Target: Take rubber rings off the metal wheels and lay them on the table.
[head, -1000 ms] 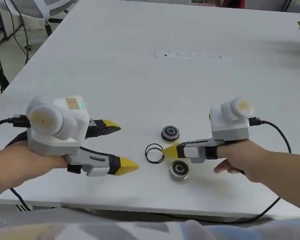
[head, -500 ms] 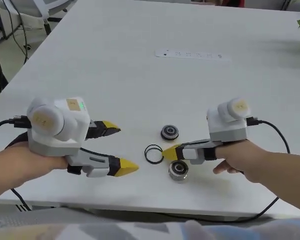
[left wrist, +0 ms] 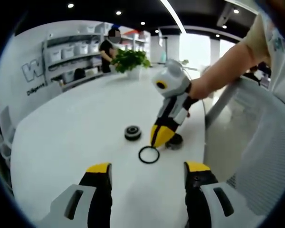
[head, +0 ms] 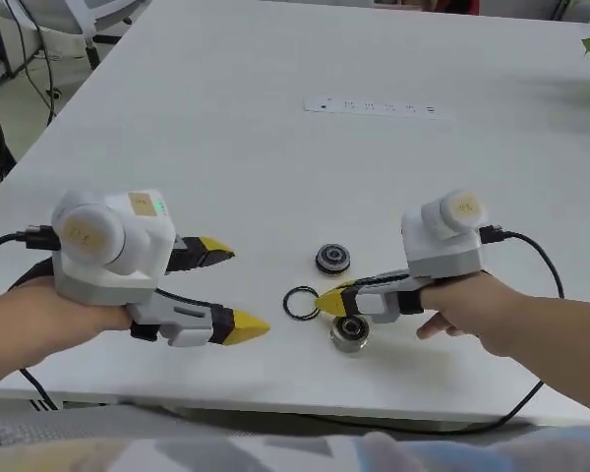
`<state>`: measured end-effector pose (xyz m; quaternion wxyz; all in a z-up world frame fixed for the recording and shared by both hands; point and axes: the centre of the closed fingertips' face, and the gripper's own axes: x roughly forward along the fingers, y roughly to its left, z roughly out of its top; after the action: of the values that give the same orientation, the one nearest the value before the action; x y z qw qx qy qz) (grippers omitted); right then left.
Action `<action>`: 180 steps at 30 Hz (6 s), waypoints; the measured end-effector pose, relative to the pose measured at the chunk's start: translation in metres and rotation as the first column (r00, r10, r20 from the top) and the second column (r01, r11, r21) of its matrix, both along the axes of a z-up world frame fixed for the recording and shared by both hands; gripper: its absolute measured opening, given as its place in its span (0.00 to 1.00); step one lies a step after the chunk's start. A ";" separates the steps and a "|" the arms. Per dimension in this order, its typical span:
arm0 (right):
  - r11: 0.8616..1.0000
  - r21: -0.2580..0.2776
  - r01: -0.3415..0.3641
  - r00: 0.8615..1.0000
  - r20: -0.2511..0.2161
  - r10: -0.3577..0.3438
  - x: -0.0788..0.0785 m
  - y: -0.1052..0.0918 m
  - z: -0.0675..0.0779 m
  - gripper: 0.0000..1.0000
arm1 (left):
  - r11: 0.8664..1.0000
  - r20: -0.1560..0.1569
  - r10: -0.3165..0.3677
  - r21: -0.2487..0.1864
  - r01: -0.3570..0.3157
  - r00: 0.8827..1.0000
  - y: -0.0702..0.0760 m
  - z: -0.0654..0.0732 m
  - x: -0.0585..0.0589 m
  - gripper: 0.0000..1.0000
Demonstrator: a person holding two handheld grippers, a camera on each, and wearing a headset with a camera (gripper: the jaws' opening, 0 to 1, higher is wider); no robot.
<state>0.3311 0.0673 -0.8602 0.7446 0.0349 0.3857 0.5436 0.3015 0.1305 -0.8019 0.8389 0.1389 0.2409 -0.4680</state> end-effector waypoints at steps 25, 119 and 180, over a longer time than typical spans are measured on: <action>0.997 0.037 0.061 0.996 0.070 -0.063 0.014 -0.024 0.025 0.17 | 1.000 0.010 -0.001 -0.010 0.001 1.000 -0.007 0.006 0.015 0.62; 0.999 0.000 -0.040 0.955 0.295 0.038 0.052 -0.033 0.007 0.39 | 0.996 -0.081 -0.089 0.014 0.090 0.993 -0.089 -0.037 0.093 0.25; 1.000 -0.003 -0.024 0.939 0.343 0.023 0.059 -0.022 0.002 0.24 | 0.992 -0.009 -0.079 0.094 0.080 0.997 -0.091 -0.043 0.098 0.13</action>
<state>0.3905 0.0454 -0.8587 0.7938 -0.0642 0.2503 0.5505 0.3990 0.0396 -0.8451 0.8114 0.1863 0.2593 -0.4896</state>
